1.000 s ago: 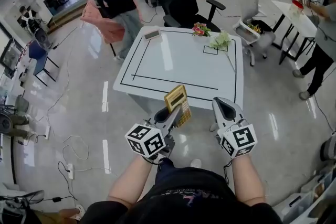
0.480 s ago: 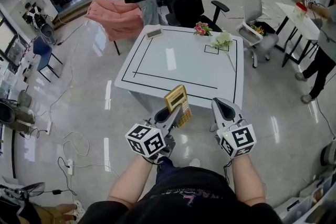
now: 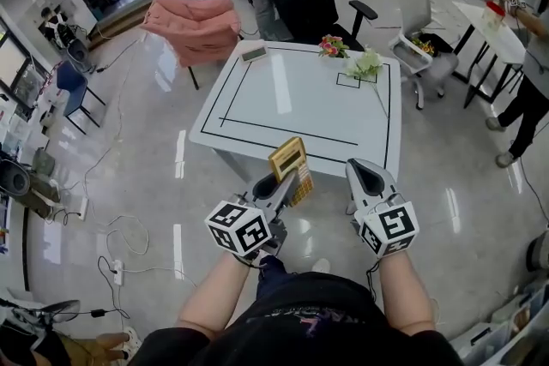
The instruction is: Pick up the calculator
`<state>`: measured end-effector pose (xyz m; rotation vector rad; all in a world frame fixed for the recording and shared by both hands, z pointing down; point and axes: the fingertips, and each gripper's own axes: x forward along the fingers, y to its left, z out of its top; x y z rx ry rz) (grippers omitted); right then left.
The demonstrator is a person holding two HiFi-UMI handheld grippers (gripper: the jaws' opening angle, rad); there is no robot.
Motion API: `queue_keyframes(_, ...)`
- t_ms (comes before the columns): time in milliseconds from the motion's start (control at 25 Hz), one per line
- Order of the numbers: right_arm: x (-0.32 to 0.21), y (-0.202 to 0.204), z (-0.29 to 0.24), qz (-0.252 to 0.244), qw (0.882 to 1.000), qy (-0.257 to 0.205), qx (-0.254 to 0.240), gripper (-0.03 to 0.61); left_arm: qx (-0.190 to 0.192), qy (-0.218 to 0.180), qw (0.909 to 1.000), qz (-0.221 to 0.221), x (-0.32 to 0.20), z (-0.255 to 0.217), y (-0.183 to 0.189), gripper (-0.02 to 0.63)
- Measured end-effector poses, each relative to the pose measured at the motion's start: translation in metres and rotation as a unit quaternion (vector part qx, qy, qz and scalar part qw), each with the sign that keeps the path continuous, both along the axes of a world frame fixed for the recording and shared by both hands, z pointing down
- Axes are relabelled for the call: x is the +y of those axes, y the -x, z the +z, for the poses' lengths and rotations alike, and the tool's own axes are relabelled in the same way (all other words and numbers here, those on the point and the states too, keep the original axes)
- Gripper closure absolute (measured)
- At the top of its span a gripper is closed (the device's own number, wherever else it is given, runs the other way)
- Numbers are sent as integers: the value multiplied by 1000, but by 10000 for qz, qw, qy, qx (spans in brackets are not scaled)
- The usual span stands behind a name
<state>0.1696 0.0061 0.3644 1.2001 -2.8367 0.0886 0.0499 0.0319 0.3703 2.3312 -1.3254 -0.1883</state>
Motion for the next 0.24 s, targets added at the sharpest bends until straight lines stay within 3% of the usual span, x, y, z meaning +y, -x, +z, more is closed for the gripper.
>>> queue_keyframes(240,-1,-1,-3,-2,10000,-3,4,577,-11,-9,10000,6,0,-3,-1,534)
